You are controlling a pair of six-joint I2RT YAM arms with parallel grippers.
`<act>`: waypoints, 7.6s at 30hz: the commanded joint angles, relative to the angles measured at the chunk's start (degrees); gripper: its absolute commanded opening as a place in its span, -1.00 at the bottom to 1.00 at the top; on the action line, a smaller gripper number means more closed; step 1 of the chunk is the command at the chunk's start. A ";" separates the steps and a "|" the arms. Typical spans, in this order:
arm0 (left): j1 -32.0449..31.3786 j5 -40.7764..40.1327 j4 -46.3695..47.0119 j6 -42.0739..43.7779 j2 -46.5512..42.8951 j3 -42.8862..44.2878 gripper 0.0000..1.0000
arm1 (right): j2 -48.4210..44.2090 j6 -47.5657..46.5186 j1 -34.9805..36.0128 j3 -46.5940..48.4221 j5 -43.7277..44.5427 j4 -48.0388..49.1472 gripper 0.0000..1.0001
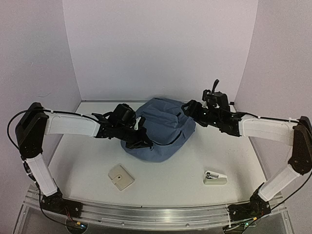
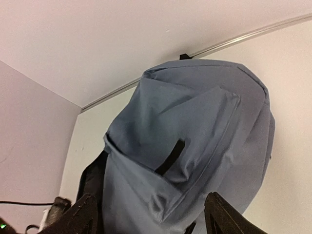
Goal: Pack the student bag
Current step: Zip the student bag at the center of the board, then adjust the student bag at the center of the board.
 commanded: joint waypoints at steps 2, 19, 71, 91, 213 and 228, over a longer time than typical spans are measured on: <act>-1.89 1.06 5.00 -0.16 3.46 5.63 -1.00 | -10.18 14.46 2.19 -9.12 -6.96 -2.46 0.59; -5.39 0.95 3.03 0.55 5.08 7.54 -1.00 | -7.72 30.91 10.00 -19.67 -9.05 10.77 0.51; 6.66 -12.00 -19.40 9.70 -9.52 -2.27 -1.00 | -15.64 23.25 10.75 -26.85 15.76 -0.94 -1.00; -3.26 4.28 -6.01 8.88 -6.67 -6.04 -1.00 | -16.70 -12.58 16.94 -12.93 -0.77 -4.95 0.35; 24.50 -3.17 -25.94 13.42 -25.32 -5.06 0.26 | 17.40 -22.20 13.81 24.70 21.48 -21.12 0.96; 25.21 -13.98 -30.86 30.73 -0.83 21.86 0.66 | 2.26 0.39 13.79 -0.09 15.56 -14.23 0.97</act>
